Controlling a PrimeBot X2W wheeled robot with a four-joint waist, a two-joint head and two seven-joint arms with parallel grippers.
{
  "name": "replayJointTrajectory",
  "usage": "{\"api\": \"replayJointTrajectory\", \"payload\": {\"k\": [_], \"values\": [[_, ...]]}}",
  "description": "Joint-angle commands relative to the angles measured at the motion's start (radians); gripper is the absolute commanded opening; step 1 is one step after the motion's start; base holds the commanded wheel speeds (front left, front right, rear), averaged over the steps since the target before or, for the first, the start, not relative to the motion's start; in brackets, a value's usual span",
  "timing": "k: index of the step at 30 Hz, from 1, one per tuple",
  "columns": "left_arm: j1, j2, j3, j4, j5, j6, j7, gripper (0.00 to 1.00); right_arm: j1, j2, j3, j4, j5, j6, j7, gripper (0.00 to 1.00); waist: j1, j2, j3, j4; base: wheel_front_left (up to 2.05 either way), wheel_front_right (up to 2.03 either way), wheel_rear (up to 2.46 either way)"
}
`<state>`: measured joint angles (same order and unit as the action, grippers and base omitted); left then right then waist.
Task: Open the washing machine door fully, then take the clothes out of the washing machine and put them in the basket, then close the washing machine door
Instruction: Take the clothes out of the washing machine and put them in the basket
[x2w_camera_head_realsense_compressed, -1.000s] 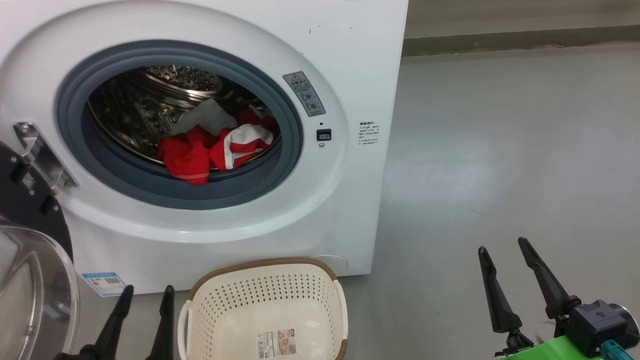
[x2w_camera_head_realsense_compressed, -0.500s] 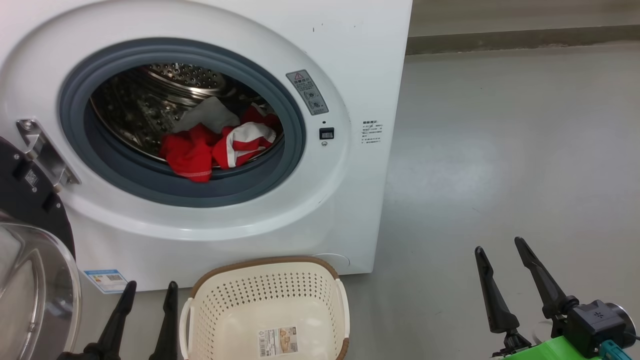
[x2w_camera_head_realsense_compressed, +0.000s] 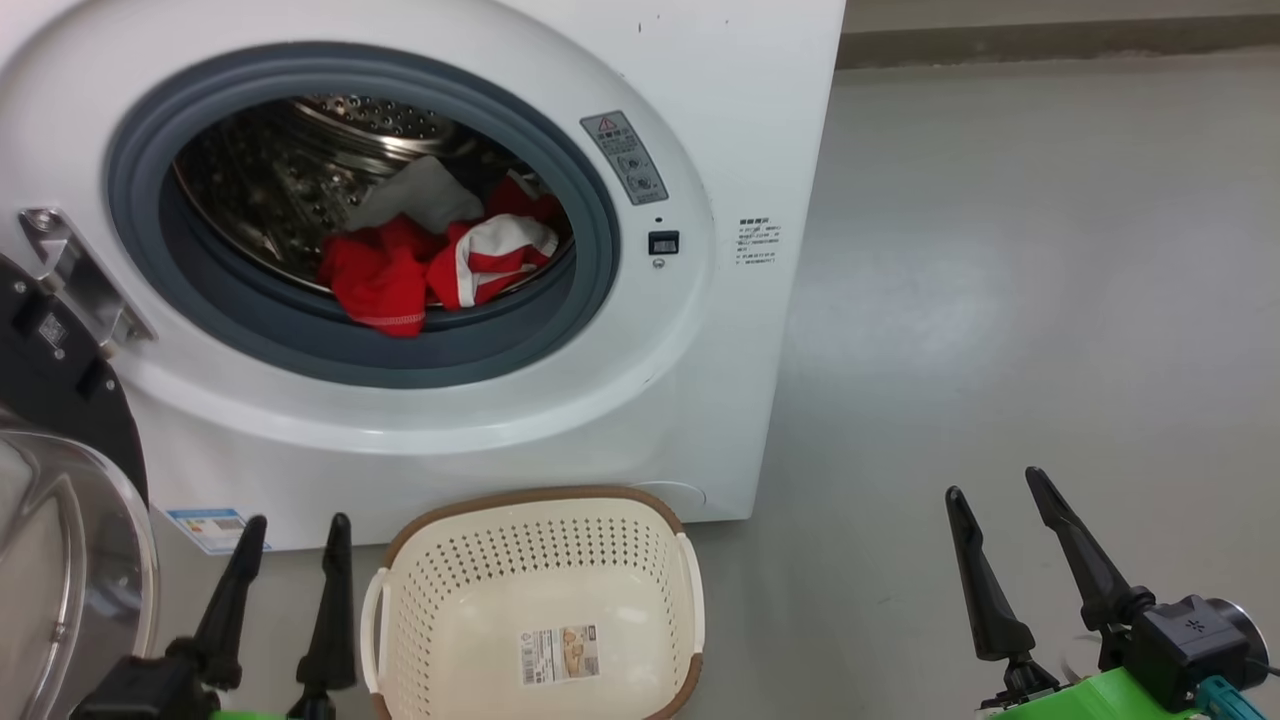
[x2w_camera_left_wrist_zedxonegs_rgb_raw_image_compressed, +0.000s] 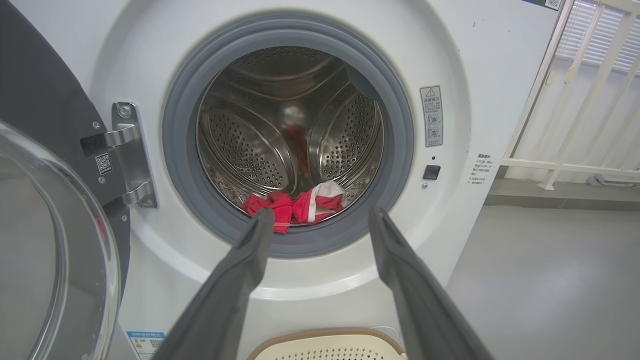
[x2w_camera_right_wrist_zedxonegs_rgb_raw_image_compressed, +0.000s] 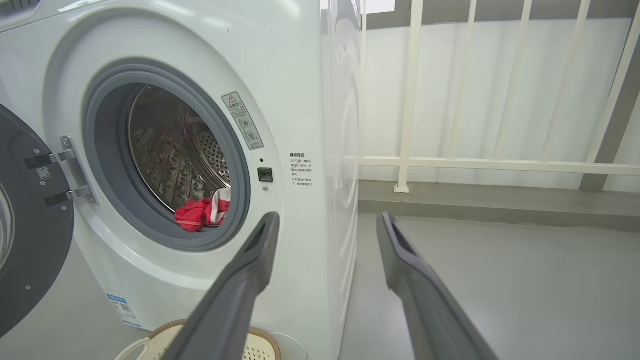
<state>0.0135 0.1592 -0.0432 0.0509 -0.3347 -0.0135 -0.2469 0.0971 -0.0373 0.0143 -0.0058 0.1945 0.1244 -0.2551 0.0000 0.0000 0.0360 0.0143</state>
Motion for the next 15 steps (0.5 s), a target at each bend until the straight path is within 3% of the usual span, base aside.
{"api": "replayJointTrajectory", "payload": {"k": [1, 15], "values": [[-0.052, 0.004, 0.035, -0.015, -0.005, 0.008, -0.001, 1.0, -0.044, -0.013, 0.027, -0.026, 0.0, 0.006, -0.007, 1.0, 0.0, 0.0, 0.012, 0.003, 0.0, 0.0, 0.0], [-0.296, 0.01, 0.021, 0.109, -0.002, 0.026, 0.018, 1.0, -0.148, -0.015, 0.069, -0.043, -0.009, 0.006, -0.007, 1.0, 0.0, 0.0, 0.161, 0.015, 0.0, 0.0, 0.0]]}}
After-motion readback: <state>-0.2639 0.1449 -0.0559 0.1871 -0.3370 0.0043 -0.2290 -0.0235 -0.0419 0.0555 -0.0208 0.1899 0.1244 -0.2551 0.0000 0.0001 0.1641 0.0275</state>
